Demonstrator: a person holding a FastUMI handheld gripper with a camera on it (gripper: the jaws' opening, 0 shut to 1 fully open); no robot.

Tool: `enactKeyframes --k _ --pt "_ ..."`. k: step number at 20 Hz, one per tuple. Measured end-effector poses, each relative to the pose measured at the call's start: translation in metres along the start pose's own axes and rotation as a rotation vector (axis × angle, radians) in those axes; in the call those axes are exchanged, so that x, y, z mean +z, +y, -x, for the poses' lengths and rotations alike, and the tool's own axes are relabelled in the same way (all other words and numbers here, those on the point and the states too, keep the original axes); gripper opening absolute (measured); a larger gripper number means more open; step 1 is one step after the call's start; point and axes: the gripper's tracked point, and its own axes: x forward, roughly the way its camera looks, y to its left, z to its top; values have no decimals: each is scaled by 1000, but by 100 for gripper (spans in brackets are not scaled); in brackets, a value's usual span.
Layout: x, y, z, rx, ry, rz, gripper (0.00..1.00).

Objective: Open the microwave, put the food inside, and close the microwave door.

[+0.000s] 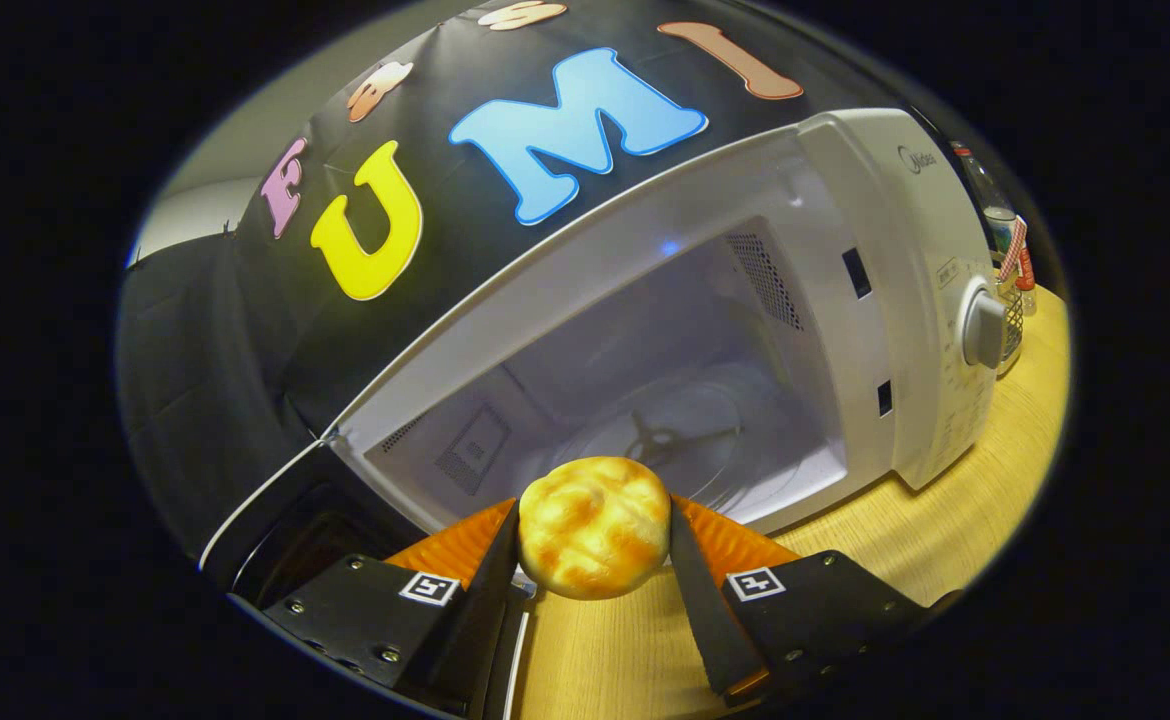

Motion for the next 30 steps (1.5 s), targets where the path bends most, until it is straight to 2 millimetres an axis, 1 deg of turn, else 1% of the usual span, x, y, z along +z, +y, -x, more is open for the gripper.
enactKeyframes --k 3,7,10,14,17,18,19,22,24,26,28,30 --pt "-3 -10 -18 -26 -2 -45 82" --pt "-6 -15 -35 -50 -12 -70 82" --pt "-6 -17 -45 -66 -23 -64 82" --pt "-3 -26 -56 -100 -37 -84 82" --pt "4 -29 -57 -128 -62 -77 88" --pt "4 -29 -56 -136 -58 -80 95" --pt "2 -29 -55 -139 -50 -82 96" --pt "2 -22 -43 -127 -32 -44 96" --pt "6 -13 -27 -111 -37 -5 96" --pt "12 1 -5 -84 -47 16 96" --pt "18 17 21 -47 -59 68 96" --pt "26 27 48 -32 -77 124 96"
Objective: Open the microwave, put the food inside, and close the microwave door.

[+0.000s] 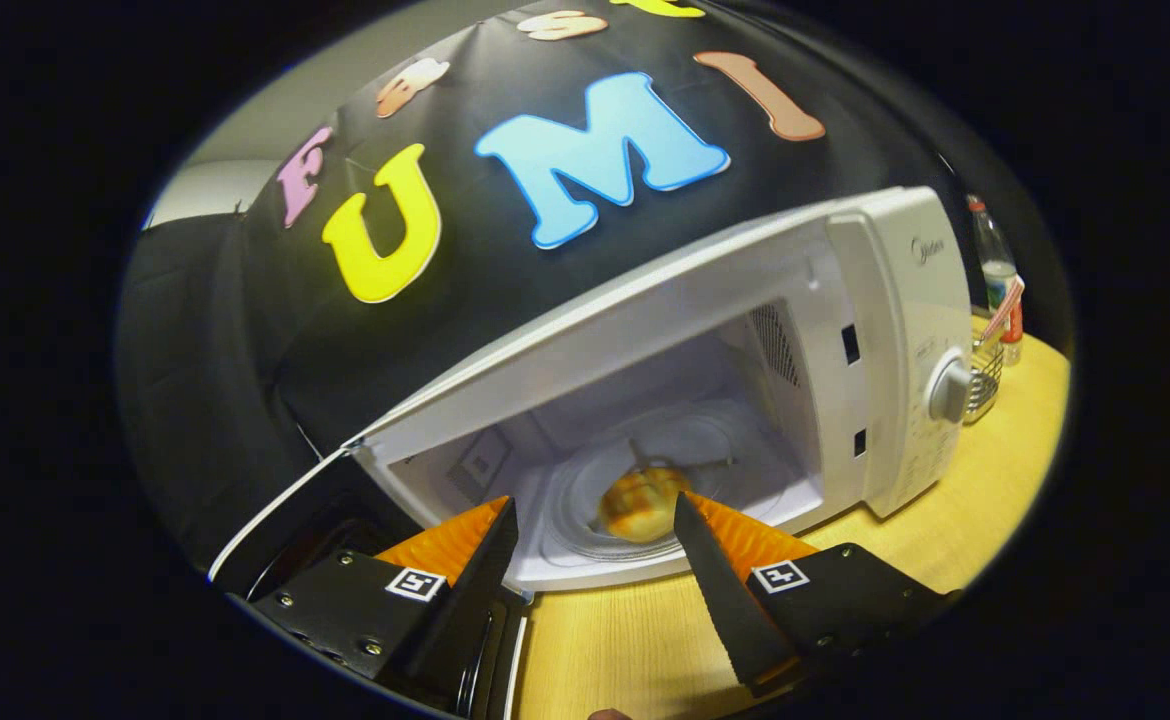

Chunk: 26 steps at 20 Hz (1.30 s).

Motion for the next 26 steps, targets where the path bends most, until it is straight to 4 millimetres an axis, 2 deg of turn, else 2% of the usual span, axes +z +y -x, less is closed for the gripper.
enactKeyframes --k 6,13,21,26 --pt "32 19 73 28 -69 91 96" --pt "39 46 152 72 -115 196 96" --pt "23 103 231 201 -142 293 96" --pt "-3 149 265 314 -124 318 95"
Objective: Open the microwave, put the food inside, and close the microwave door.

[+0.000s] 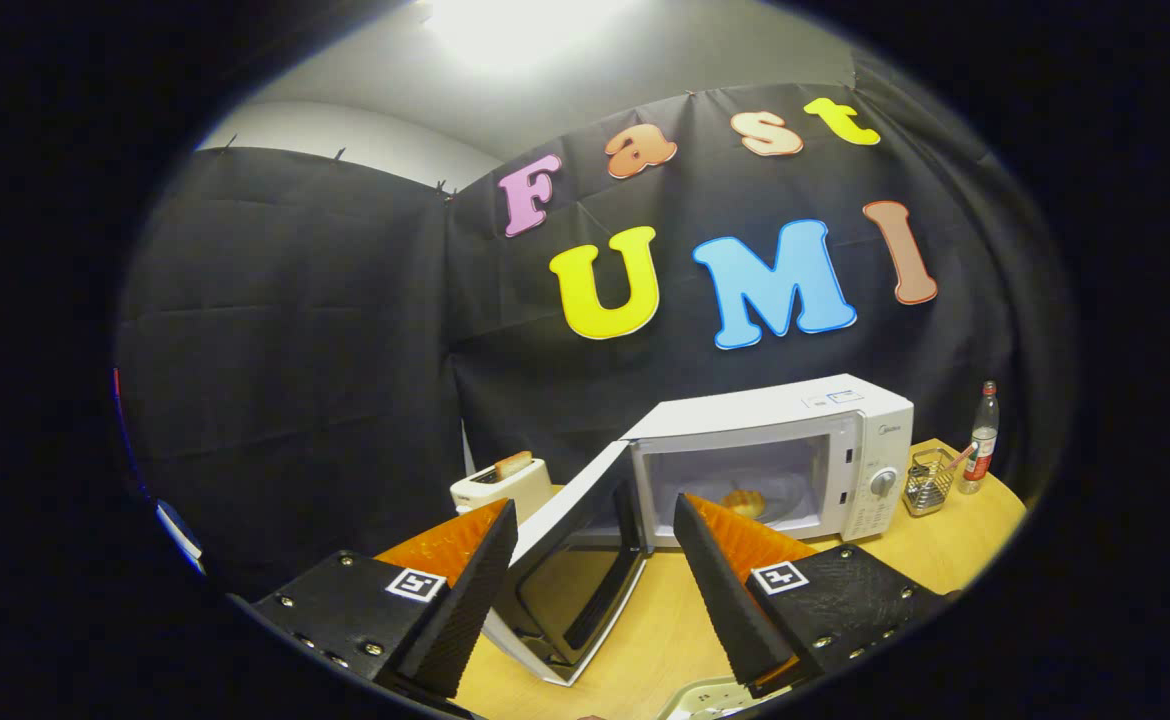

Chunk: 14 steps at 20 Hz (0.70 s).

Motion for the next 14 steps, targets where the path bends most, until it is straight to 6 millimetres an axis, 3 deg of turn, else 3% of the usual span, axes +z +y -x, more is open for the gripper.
enactKeyframes --k 9,14 --pt "-12 91 7 175 15 35 96" --pt "-38 132 7 275 65 45 96"
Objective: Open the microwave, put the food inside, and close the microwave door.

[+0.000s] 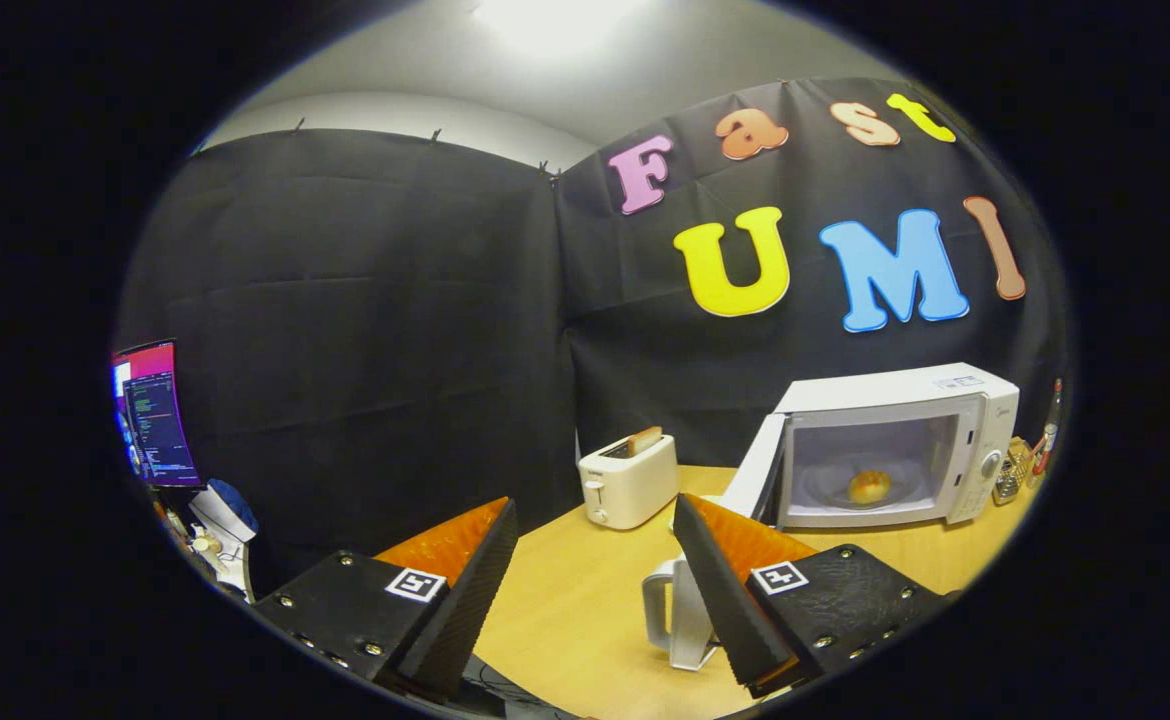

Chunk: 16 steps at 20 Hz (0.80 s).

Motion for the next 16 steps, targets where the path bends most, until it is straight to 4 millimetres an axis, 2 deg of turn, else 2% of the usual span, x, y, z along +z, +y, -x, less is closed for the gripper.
enactKeyframes --k 3,5,9,11,13,16 --pt "-18 16 -10 47 41 -2 96" --pt "-34 20 -18 66 79 -6 96" --pt "-63 19 -34 87 146 -12 94" --pt "-77 15 -42 85 179 -14 85" --pt "-87 11 -49 75 204 -12 84" --pt "-100 2 -54 58 240 -33 40"
